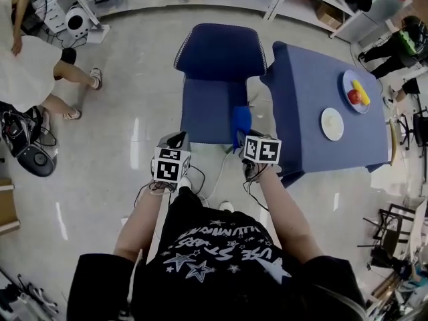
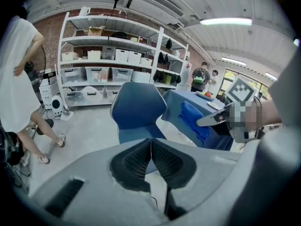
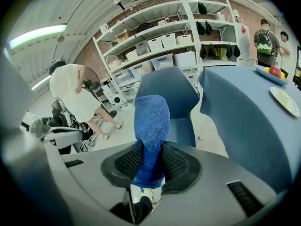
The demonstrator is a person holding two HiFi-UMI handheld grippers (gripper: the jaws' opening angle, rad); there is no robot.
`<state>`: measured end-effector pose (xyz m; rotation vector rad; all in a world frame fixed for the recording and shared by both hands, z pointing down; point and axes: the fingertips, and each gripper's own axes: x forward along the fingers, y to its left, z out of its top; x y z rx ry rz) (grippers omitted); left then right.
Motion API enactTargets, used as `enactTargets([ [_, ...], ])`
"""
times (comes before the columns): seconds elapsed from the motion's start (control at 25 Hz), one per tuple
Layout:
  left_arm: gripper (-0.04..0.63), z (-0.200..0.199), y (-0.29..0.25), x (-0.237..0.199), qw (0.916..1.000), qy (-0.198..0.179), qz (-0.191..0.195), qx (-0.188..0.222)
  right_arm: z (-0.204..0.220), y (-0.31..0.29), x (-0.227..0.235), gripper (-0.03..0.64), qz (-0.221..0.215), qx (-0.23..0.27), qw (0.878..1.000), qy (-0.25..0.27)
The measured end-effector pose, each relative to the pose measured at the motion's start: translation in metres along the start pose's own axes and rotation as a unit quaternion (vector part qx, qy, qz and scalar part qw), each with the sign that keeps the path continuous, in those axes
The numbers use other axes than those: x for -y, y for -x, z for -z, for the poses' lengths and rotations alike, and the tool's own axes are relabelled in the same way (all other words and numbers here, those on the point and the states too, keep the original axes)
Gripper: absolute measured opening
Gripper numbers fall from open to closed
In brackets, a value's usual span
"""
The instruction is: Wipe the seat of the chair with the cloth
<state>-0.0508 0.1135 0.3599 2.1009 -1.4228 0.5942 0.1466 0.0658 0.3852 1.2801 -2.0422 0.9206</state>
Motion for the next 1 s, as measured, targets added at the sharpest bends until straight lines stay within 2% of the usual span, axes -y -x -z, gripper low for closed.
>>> enactTargets([
  [0.28, 0.02, 0.002, 0.023, 0.044, 0.9993, -0.002, -0.024, 0.029, 0.018, 0.036, 0.01, 0.107, -0.036, 0.012, 0.999, 0.017],
  [0.56, 0.02, 0.028, 0.048, 0.088, 0.998, -0.009, -0.048, 0.039, 0.047, 0.065, 0.018, 0.107, -0.061, 0.02, 0.997, 0.029],
  [1.0, 0.02, 0.079, 0.089, 0.152, 0.9963, 0.025, -0.069, 0.045, 0.11, 0.117, 0.028, 0.107, -0.094, 0.019, 0.995, 0.04],
])
